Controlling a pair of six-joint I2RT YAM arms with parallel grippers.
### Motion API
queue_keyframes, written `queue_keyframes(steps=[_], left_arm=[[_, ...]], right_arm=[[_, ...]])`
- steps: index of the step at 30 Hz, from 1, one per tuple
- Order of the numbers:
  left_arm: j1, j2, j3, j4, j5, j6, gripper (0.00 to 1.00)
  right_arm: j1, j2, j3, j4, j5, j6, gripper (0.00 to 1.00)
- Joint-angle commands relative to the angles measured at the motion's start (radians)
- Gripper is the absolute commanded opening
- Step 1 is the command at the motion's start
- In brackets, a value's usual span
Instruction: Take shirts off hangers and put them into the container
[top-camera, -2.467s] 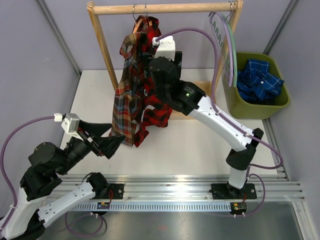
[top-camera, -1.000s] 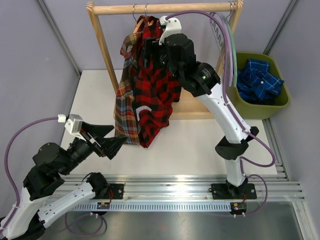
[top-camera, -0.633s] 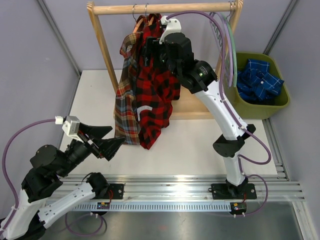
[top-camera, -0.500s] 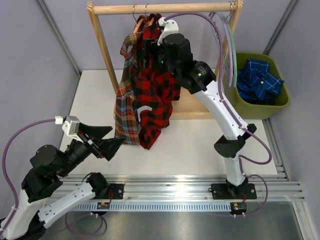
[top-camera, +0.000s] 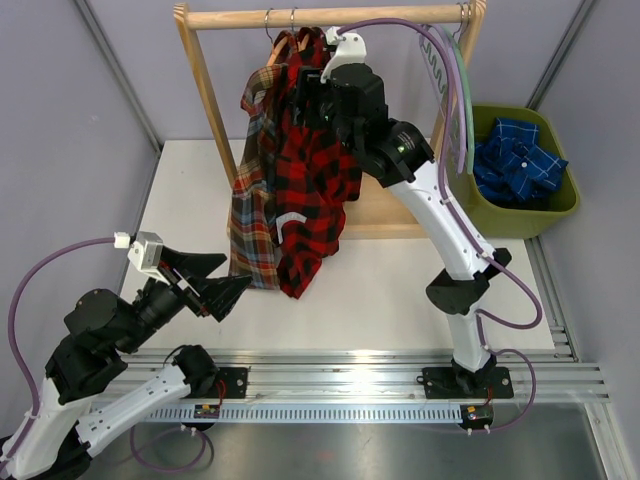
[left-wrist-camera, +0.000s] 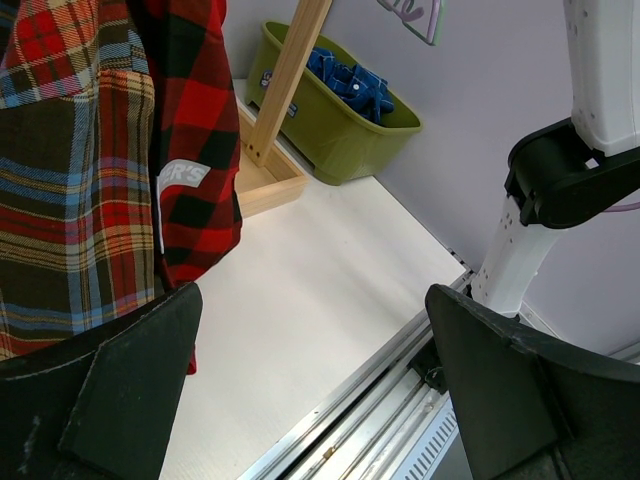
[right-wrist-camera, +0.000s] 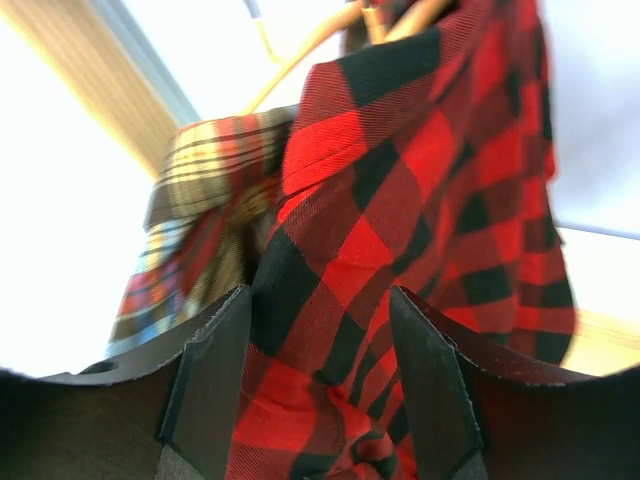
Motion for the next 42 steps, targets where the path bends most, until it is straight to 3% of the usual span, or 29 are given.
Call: queue_keyframes(steps=[1,9,14,21,28,31,32,33,42], left_arm=[[0.004,-0.016,-0.001,0.018,-0.017,-0.002,0.99],[0.004,-0.013,-0.006,0.019,-0.011,-0.008,0.99],[0.004,-0.018,-0.007,0.018,-0.013,-0.011,0.99],[0.004,-0.036,-0.006,0.002,-0.02,-0.013,0.99],[0.004,-0.042,-0.003,-0.004,-0.025,-0.014,0.99],[0.004,-0.042,-0.004,-0.002,-0.022,-0.014,0.99],[0.004,-0.041,-0.003,-0.004,-0.022,-0.016,0.99],[0.004,-0.041,-0.003,-0.005,-0.021,-0.016,0.99],[0.004,-0.045,-0.003,-0.008,-0.022,-0.021,0.99]], right_arm=[[-0.004,0.014,0.02,0.007,0.159,-0.023,0.64],[-0.009,0.015,0.023,-0.01,0.04,-0.02,0.72],[-0.011,0.001,0.004,0.052,-0.189,-0.004,0.77],[-0.012,0.057,0.052,-0.008,-0.024,0.004,0.72],[-0.014,0.043,0.026,-0.036,0.219,-0.015,0.51],[-0.014,0.021,0.0,-0.028,0.256,-0.029,0.27],[-0.014,0.015,-0.006,-0.025,0.266,-0.032,0.1],[-0.014,0.002,-0.012,-0.021,0.27,-0.035,0.0],[-0.007,-0.168,-0.181,0.125,0.213,-0.176,0.0]])
